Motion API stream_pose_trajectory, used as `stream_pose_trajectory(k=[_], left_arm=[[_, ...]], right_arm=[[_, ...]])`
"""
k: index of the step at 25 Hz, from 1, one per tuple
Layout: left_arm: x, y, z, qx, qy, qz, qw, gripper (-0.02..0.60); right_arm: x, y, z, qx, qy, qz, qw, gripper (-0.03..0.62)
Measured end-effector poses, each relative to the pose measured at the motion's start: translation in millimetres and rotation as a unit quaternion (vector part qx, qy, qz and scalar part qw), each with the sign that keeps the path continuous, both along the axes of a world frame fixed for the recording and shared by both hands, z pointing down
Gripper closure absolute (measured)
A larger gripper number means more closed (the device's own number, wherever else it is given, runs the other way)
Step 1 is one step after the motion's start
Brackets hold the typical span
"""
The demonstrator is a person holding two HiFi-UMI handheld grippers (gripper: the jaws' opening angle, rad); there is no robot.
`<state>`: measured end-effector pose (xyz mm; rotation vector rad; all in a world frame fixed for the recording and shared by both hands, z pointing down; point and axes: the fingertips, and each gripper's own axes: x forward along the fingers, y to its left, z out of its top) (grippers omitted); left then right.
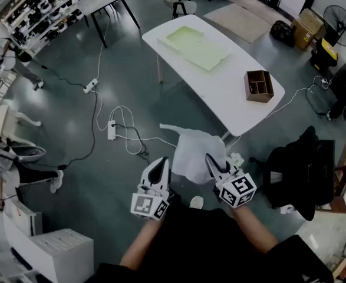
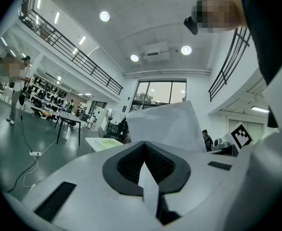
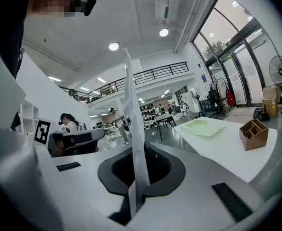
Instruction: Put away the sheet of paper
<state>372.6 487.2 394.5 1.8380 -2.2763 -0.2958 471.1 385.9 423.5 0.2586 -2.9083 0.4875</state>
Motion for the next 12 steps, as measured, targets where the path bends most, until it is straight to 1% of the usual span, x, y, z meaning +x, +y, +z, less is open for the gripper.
stream_pose_trajectory(k=[6, 12], left_arm=[[-31.5, -9.7, 1.8, -0.004, -0.014, 0.0, 0.9999, 0.578], [-80.9, -6.5, 9.9, -0.004, 0.015, -0.007, 0.9999, 0.578]], right_arm=[[-29.4, -14.6, 4.2, -0.022, -0.004, 0.007, 1.0, 0.595], [-71.6, -20.8, 2.0, -0.02, 0.003, 0.006, 1.0, 0.595]])
